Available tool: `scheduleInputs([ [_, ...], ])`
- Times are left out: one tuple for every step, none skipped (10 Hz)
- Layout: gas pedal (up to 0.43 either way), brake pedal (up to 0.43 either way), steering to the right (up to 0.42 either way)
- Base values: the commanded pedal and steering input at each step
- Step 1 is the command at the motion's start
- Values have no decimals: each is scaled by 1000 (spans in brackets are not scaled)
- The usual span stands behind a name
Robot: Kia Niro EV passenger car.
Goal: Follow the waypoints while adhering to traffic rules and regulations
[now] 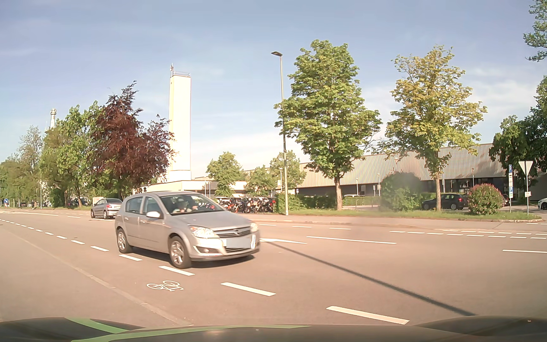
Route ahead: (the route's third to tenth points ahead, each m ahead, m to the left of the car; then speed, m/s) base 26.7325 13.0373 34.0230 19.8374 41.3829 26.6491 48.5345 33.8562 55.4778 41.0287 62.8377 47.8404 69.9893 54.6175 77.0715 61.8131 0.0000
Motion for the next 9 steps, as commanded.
scheduleInputs([
  [0, 329, 349],
  [0, 329, 349],
  [0, 329, 349],
  [0, 329, 349],
  [0, 329, 349],
  [0, 329, 349],
  [0, 329, 349],
  [0, 329, 349],
  [0, 329, 349],
])
